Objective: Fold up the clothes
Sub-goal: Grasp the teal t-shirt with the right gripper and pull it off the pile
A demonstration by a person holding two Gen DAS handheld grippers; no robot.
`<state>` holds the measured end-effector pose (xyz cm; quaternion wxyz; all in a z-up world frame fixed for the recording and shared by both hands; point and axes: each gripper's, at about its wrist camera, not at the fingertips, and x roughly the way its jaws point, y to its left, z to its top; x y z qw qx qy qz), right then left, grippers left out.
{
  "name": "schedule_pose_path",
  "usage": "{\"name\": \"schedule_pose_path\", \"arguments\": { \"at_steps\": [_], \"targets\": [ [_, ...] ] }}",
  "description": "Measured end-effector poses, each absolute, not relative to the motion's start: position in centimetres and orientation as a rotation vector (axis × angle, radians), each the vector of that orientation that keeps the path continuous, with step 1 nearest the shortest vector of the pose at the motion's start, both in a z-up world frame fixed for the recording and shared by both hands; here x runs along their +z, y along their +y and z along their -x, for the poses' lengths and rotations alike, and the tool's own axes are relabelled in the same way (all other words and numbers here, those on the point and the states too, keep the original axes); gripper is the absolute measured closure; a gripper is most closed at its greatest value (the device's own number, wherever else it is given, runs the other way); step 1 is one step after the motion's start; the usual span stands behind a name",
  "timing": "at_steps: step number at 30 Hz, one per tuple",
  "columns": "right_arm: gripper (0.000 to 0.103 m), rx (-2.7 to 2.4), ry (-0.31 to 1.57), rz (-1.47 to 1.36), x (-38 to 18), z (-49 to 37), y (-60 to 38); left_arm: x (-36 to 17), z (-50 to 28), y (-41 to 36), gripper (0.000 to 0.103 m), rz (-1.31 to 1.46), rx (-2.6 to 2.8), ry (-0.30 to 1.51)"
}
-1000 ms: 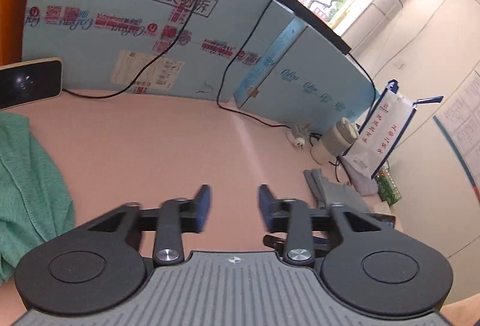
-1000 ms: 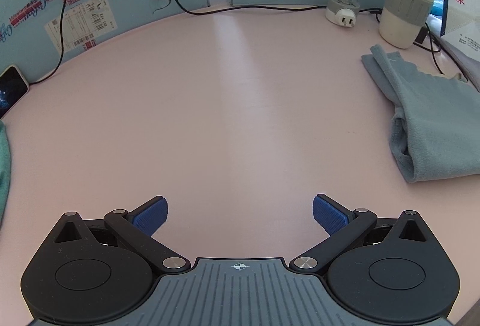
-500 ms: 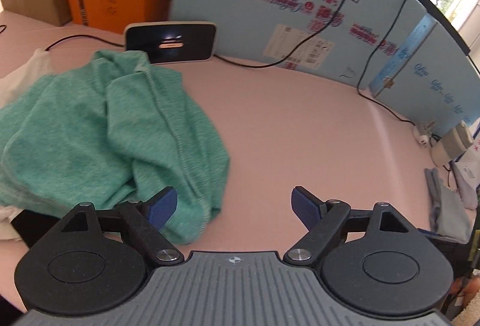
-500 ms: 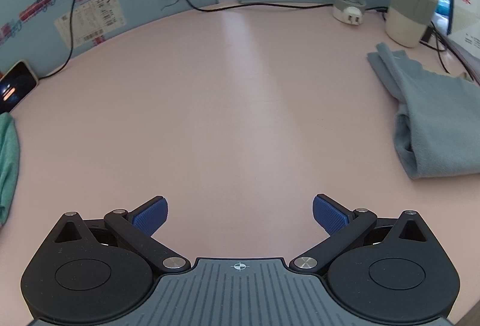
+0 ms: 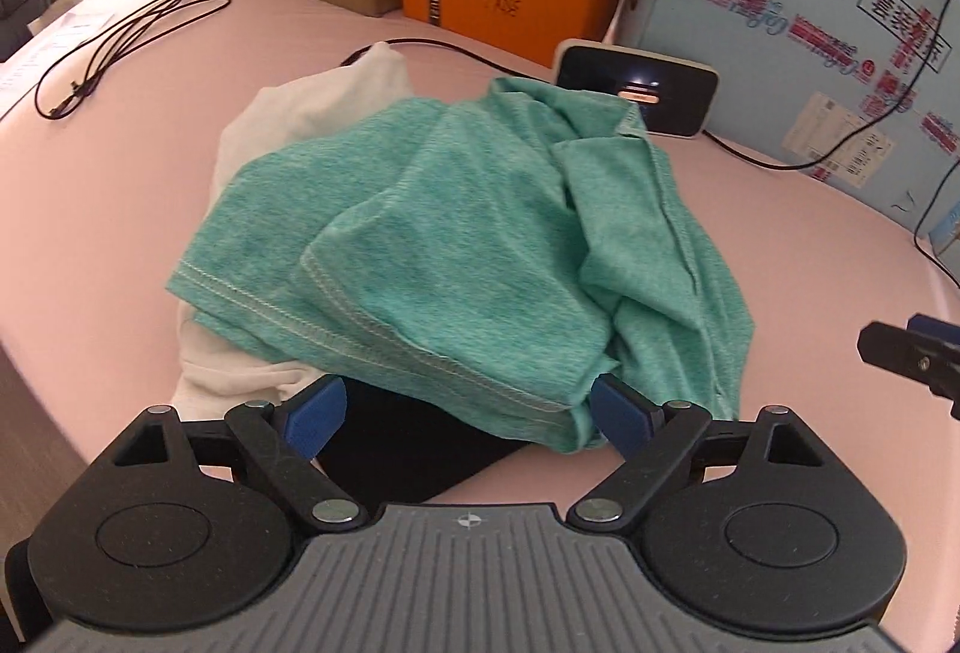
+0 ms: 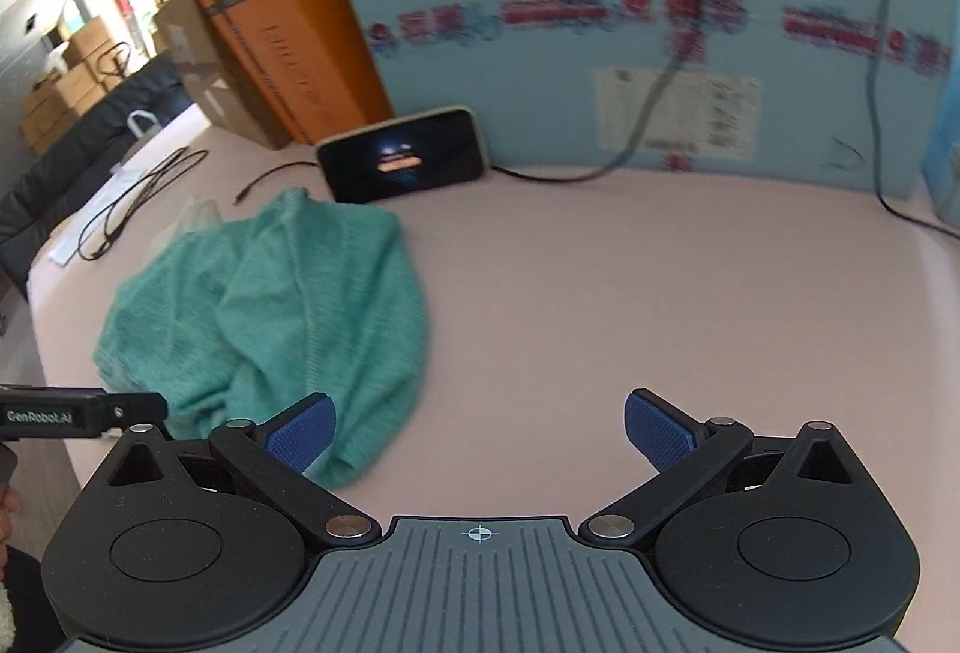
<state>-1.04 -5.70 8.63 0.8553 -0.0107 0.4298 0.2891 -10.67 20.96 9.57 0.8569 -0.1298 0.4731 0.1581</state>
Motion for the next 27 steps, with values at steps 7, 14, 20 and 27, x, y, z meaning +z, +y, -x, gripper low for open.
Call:
{"name": "schedule_pose_path", "arguments": {
  "at_steps": [7, 14, 20, 27],
  "targets": [
    [0.000, 0.804, 0.851, 0.087, 8.1, -0.7, 3.2, 8.6, 11.6, 22.4, 0.015, 0.316, 0.365, 1.021],
    [0.022, 0.880, 0.874, 0.154, 4.0, -1.3, 8.1, 7.7, 12.0, 22.5, 0.015, 0.330, 0.373, 1.059],
    [0.091, 0.770, 0.939, 0.079, 2.9, -2.0, 6.1, 7.9, 11.5, 21.9, 0.015, 0.306, 0.353, 1.068],
    [0.095, 0.492, 0.851, -0.191, 7.1, -2.4, -4.5, 9.0, 9.9, 19.7, 0.015, 0.248, 0.273, 1.048]
  ]
}}
